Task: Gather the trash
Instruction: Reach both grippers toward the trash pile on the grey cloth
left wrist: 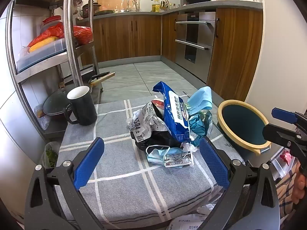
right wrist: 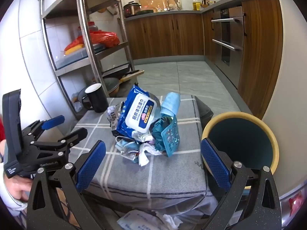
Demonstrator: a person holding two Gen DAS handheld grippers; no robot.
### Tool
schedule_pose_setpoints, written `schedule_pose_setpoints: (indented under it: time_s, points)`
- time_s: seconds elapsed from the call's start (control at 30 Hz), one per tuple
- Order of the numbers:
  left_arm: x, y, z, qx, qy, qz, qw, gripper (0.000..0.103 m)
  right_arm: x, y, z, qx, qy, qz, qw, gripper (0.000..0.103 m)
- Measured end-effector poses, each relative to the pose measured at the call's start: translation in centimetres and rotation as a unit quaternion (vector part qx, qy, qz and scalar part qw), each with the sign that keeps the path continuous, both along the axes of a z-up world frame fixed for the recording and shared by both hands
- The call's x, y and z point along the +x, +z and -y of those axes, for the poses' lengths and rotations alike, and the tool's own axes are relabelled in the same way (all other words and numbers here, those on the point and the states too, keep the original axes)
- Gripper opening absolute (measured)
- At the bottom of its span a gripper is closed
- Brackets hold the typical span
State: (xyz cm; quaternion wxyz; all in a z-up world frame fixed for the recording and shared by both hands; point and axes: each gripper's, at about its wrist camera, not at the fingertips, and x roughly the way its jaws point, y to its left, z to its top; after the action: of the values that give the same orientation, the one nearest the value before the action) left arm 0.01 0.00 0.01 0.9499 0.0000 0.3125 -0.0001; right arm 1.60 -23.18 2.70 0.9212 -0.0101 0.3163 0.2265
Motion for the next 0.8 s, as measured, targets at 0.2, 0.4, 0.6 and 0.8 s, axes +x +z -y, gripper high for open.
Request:
schedule_pose_setpoints:
  time_s: [0.2, 0.4, 0.6, 0.8]
  points:
    - [0.1, 0.0, -0.1, 0.0, 0.001, 0.0, 1.0, 0.097, 0.0, -0.1, 0.1, 0.0, 0.0, 0.0, 1.0, 0.098]
    - [-0.1, 0.4, -0.1, -0.003, 0.002, -0.001, 1.0, 0.097, 0.1, -0.2, -0.1, 0.0, 0.001, -0.001, 1.0, 0.098]
    - [0.9, 0.9, -0.1, -0.015, -0.01, 0.005, 0.9998, 0.097, 0.6, -0.2, 0.1, 0.017, 0.007, -0.015, 1.0, 0.098]
    - [3.5, 2.0, -0.5, -0.05, -0.023, -0.007, 0.9985, 0.093, 2.4, 0.6, 0.6, 0.029, 0.002, -0.027, 0.999, 0.097]
